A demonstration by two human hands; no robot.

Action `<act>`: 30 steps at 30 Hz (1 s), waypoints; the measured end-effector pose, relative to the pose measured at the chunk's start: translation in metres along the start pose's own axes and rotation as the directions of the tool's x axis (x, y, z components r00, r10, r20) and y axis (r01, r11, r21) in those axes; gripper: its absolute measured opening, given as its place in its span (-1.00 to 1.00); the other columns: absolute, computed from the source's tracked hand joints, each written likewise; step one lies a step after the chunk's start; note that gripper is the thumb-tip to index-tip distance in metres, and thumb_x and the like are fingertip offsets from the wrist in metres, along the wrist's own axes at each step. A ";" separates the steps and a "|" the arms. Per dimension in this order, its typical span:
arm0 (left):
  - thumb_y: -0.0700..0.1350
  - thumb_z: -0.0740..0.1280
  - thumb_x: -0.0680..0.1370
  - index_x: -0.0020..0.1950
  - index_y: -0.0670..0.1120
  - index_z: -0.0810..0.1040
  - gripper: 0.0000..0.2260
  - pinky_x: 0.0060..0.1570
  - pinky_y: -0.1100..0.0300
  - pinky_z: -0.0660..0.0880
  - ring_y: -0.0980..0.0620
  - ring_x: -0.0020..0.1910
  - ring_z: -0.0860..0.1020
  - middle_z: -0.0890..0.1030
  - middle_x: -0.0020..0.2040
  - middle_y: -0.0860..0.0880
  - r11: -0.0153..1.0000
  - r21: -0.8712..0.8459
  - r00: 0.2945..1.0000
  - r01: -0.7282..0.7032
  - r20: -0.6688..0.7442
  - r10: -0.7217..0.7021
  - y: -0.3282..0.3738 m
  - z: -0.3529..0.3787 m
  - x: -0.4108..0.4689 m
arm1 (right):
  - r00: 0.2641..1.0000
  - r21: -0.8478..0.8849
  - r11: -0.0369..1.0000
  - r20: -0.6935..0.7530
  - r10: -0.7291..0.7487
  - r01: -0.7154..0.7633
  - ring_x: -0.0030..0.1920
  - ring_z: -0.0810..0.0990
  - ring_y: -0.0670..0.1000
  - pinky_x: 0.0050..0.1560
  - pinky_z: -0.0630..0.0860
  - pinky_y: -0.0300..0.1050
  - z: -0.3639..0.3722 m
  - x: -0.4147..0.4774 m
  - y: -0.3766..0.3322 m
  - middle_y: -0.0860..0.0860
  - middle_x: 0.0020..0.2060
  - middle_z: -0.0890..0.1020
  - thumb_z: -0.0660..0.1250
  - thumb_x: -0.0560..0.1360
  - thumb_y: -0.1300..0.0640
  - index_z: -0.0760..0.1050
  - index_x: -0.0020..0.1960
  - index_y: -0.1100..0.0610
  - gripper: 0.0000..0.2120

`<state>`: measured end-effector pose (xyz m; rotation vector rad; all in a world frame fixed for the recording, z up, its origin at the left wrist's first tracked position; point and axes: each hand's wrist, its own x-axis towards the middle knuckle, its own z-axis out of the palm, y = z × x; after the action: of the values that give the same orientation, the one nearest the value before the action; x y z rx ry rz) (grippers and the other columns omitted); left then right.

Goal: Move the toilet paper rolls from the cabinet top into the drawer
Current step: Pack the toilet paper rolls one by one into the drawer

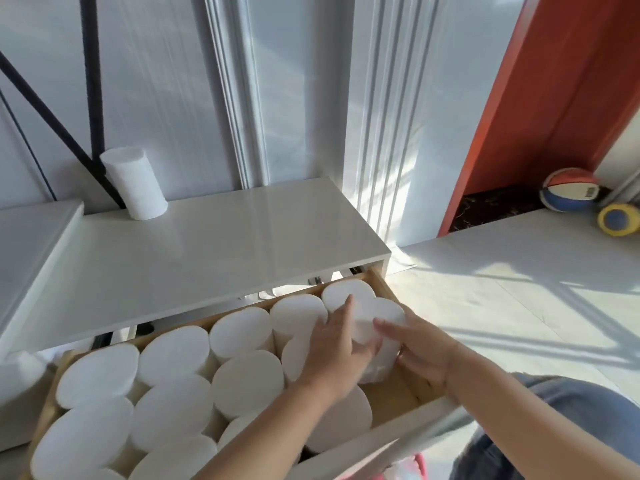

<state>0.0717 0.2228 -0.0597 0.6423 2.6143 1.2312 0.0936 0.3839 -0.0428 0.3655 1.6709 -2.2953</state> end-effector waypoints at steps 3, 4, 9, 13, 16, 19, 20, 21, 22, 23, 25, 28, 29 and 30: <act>0.24 0.20 0.51 0.53 0.05 -0.07 -0.29 0.45 0.06 -0.30 0.12 0.51 0.00 0.13 0.54 0.00 0.968 0.242 0.998 -0.065 0.039 0.057 -0.011 -0.002 0.004 | 0.989 0.025 0.997 -0.129 0.077 -0.074 0.13 0.55 0.29 0.21 0.49 0.19 0.002 0.006 0.007 0.34 0.14 0.56 0.26 0.55 0.34 0.39 0.35 0.36 -0.62; 0.24 0.20 0.51 0.53 0.04 -0.06 -0.28 0.44 0.08 -0.32 0.13 0.51 -0.04 0.09 0.55 0.00 0.955 0.285 0.996 -0.082 0.056 0.069 -0.014 -0.002 0.004 | 0.980 0.020 0.995 -0.168 0.102 -0.100 0.10 0.56 0.29 0.17 0.50 0.19 0.002 0.007 0.008 0.34 0.11 0.57 0.24 0.55 0.35 0.39 0.33 0.40 -0.65; 0.25 0.06 0.54 0.54 0.02 -0.10 -0.34 0.44 0.04 -0.33 0.15 0.50 -0.24 -0.12 0.56 0.10 0.830 0.526 0.982 -0.187 0.127 0.140 -0.030 0.003 0.007 | 0.940 -0.103 0.970 -0.290 0.181 -0.219 -0.01 0.60 0.26 -0.03 0.58 0.09 0.004 0.011 0.011 0.31 0.04 0.62 0.27 0.54 0.36 0.45 0.26 0.42 -0.70; 0.25 0.00 0.55 0.53 0.03 -0.14 -0.36 0.43 0.06 -0.37 0.15 0.49 -0.29 -0.17 0.55 0.11 0.799 0.563 0.977 -0.212 0.154 0.150 -0.035 0.003 0.007 | 0.931 -0.444 0.867 -0.361 0.058 -0.227 0.05 0.61 0.23 0.16 0.54 0.15 0.011 0.012 0.011 0.27 0.07 0.63 0.29 0.55 0.26 0.48 0.21 0.31 -0.75; 0.27 -0.04 0.55 0.53 0.05 -0.10 -0.38 0.41 0.08 -0.40 0.18 0.46 -0.33 -0.15 0.56 0.11 0.798 0.561 0.976 -0.219 0.129 0.177 -0.043 -0.009 0.002 | 0.930 -0.804 0.577 -0.308 -0.199 -0.143 0.14 0.54 0.12 0.18 0.49 -0.01 0.020 0.008 0.005 0.15 0.21 0.54 0.27 0.51 0.23 0.40 0.31 0.18 -0.63; 0.29 -0.12 0.55 0.53 0.06 -0.15 -0.39 0.40 0.10 -0.42 0.19 0.43 -0.38 -0.16 0.55 0.10 0.785 0.593 0.979 -0.182 0.038 0.198 -0.059 -0.037 -0.002 | 0.877 -0.879 0.473 -0.180 -0.446 0.060 0.39 0.36 0.00 0.37 0.30 -0.18 0.037 0.011 -0.005 0.00 0.44 0.32 0.32 0.52 0.17 0.23 0.49 0.08 -0.42; 0.30 -0.17 0.54 0.53 0.05 -0.17 -0.38 0.40 0.10 -0.42 0.18 0.43 -0.38 -0.17 0.55 0.09 0.771 0.617 0.980 -0.155 -0.001 0.198 -0.065 -0.050 -0.003 | 0.850 -0.891 0.440 -0.143 -0.506 0.112 0.42 0.33 -0.01 0.39 0.26 -0.21 0.046 0.016 -0.008 -0.01 0.46 0.30 0.34 0.52 0.13 0.24 0.48 0.09 -0.43; 0.31 -0.21 0.53 0.53 0.04 -0.17 -0.37 0.41 0.10 -0.41 0.18 0.44 -0.36 -0.16 0.55 0.09 0.766 0.632 0.980 -0.121 -0.046 0.193 -0.071 -0.064 -0.005 | 0.832 -0.896 0.417 -0.112 -0.543 0.152 0.42 0.33 -0.01 0.38 0.24 -0.23 0.058 0.024 -0.011 -0.01 0.45 0.32 0.36 0.52 0.09 0.25 0.47 0.11 -0.43; 0.31 -0.24 0.52 0.53 0.03 -0.15 -0.35 0.41 0.11 -0.40 0.18 0.45 -0.34 -0.13 0.55 0.09 0.768 0.635 0.978 -0.083 -0.096 0.185 -0.077 -0.079 -0.007 | 0.821 -0.893 0.408 -0.084 -0.564 0.189 0.41 0.35 0.00 0.35 0.23 -0.27 0.070 0.033 -0.014 0.00 0.42 0.35 0.37 0.51 0.07 0.27 0.46 0.12 -0.43; 0.31 -0.23 0.51 0.53 0.01 -0.11 -0.34 0.42 0.11 -0.39 0.18 0.46 -0.31 -0.10 0.55 0.08 0.775 0.630 0.973 -0.048 -0.146 0.180 -0.083 -0.094 -0.008 | 0.813 -0.881 0.413 -0.059 -0.579 0.230 0.39 0.37 0.01 0.30 0.23 -0.34 0.084 0.044 -0.017 0.02 0.39 0.38 0.39 0.50 0.06 0.29 0.45 0.13 -0.43; 0.29 -0.16 0.53 0.53 -0.02 -0.02 -0.35 0.42 0.13 -0.37 0.18 0.46 -0.25 -0.02 0.55 0.07 0.798 0.602 0.957 0.009 -0.237 0.167 -0.094 -0.123 -0.010 | 0.811 -0.843 0.439 -0.006 -0.585 0.310 0.38 0.38 0.01 0.29 0.22 -0.35 0.114 0.069 -0.022 0.04 0.36 0.40 0.40 0.49 0.07 0.31 0.43 0.15 -0.44; 0.23 -0.02 0.57 0.53 -0.02 -0.01 -0.40 0.42 0.14 -0.34 0.18 0.48 -0.20 -0.02 0.55 0.08 0.810 0.577 0.940 0.102 -0.323 0.112 -0.114 -0.163 -0.012 | 0.828 -0.809 0.461 0.057 -0.557 0.365 0.39 0.37 0.00 0.38 0.26 -0.18 0.158 0.113 -0.030 0.04 0.36 0.39 0.39 0.49 0.00 0.29 0.43 0.14 -0.42; 0.21 0.02 0.58 0.53 -0.01 -0.02 -0.41 0.43 0.12 -0.32 0.16 0.49 -0.19 -0.02 0.55 0.07 0.807 0.576 0.937 0.130 -0.337 0.090 -0.122 -0.175 -0.012 | 0.829 -0.803 0.462 0.068 -0.554 0.375 0.38 0.37 0.01 0.37 0.26 -0.17 0.172 0.128 -0.033 0.05 0.36 0.39 0.40 0.48 -0.02 0.29 0.43 0.14 -0.40; 0.20 0.03 0.58 0.53 0.00 -0.03 -0.41 0.43 0.11 -0.31 0.16 0.49 -0.18 -0.03 0.55 0.07 0.802 0.576 0.935 0.158 -0.349 0.067 -0.130 -0.186 -0.011 | 0.831 -0.799 0.464 0.078 -0.551 0.383 0.38 0.38 0.02 0.36 0.26 -0.18 0.186 0.144 -0.036 0.05 0.36 0.39 0.40 0.47 -0.03 0.29 0.44 0.13 -0.38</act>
<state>-0.0211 0.0166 -0.0402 0.4603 3.3350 0.5035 -0.0606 0.2065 -0.0068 -0.1217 2.9818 -1.5032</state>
